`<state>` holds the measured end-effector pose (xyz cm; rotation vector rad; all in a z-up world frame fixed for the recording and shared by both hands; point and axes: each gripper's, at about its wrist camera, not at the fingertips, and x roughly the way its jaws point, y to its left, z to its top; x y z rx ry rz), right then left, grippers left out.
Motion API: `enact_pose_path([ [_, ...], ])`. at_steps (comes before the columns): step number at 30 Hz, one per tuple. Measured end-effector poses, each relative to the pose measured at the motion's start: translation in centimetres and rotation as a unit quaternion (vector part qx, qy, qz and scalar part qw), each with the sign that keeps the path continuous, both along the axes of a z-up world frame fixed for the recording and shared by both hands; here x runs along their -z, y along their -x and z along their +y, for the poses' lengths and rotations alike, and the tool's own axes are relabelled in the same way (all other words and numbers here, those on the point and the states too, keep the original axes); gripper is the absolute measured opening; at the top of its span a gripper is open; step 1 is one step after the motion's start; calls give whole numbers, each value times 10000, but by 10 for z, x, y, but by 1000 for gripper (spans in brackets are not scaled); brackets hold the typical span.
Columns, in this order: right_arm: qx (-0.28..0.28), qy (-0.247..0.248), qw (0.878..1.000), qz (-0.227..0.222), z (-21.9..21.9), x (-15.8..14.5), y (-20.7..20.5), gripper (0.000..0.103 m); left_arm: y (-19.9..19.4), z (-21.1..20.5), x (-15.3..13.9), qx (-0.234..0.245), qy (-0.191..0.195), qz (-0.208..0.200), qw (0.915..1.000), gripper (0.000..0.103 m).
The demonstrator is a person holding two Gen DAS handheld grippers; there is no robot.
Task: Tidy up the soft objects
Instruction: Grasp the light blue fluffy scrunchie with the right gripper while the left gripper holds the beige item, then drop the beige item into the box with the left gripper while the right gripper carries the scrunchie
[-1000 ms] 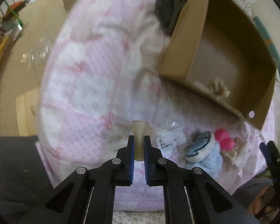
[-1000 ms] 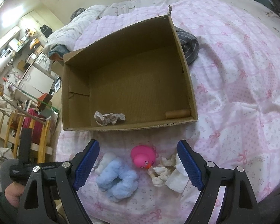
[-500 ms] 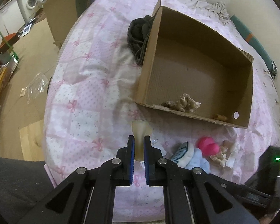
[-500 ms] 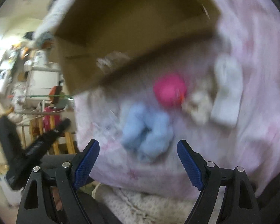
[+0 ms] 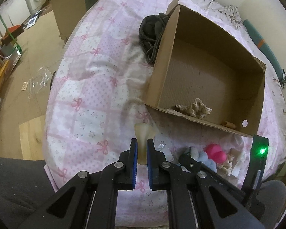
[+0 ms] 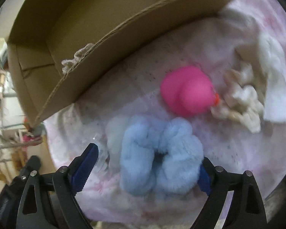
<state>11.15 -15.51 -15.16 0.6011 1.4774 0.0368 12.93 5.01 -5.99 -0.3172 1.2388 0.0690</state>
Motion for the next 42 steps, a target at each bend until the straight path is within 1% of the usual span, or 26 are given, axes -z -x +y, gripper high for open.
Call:
enact_pose_path([
  [1, -65, 91, 9999, -54, 5, -1, -1, 96, 0, 0, 0, 6, 20, -8, 10000, 8],
  [2, -121, 170, 9997, -116, 8, -1, -2, 87, 0, 0, -1, 10, 26, -18, 10000, 8],
  [3, -183, 226, 9995, -152, 12, -2, -1, 74, 0, -1, -2, 17, 30, -34, 10000, 8],
  [4, -256, 207, 9993, -192, 14, -3, -1, 68, 0, -1, -2, 22, 41, -43, 10000, 8],
  [5, -312, 155, 9991, -221, 15, -3, -1, 53, -1, -1, -3, 27, 56, -50, 10000, 8],
  [6, -374, 96, 9989, -246, 16, -4, -1, 43, -1, -2, -3, 31, 63, -55, 10000, 8],
  [8, -467, 6, 9984, -315, 19, -11, -1, 34, -2, -3, -4, 40, 55, -62, 10000, 8],
  [9, -524, -7, 9980, -353, 20, -13, 0, 32, -2, -4, -4, 43, 45, -71, 10000, 8],
  [10, -556, -49, 9977, -383, 20, -15, 0, 31, -1, -4, -4, 49, 26, -78, 10000, 8],
  [12, -566, -393, 9966, -447, 18, -20, 2, 30, -1, -4, -4, 47, 3, -83, 10000, 8],
  [17, -1001, -530, 9896, -887, 10, -49, 7, 30, 0, -6, -2, 97, 9, -37, 9999, 8],
  [21, -1114, -769, 9840, -1155, -1, -73, 7, 29, 0, -12, -2, 213, -63, -62, 9997, 8],
  [25, -1271, -782, 9778, -1470, -11, -102, 4, 29, 2, -17, -6, 295, -121, -190, 9993, 8],
  [28, -1466, -665, 9722, -1701, -17, -119, 5, 29, 3, -22, -9, 361, -241, -291, 9986, 8],
  [31, -1577, -654, 9683, -1822, -31, -126, 5, 29, 4, -25, -7, 412, -389, -303, 9979, 8],
  [34, -1662, -710, 9658, -1862, -39, -124, 7, 29, 4, -25, -4, 418, -478, -272, 9976, 8],
  [38, -1702, -758, 9643, -1883, -46, -117, 11, 29, 4, -25, -3, 386, -473, -311, 9977, 8],
  [42, -1722, -745, 9626, -1957, -51, -109, 14, 29, 6, -29, -3, 469, -664, -392, 9959, 8],
])
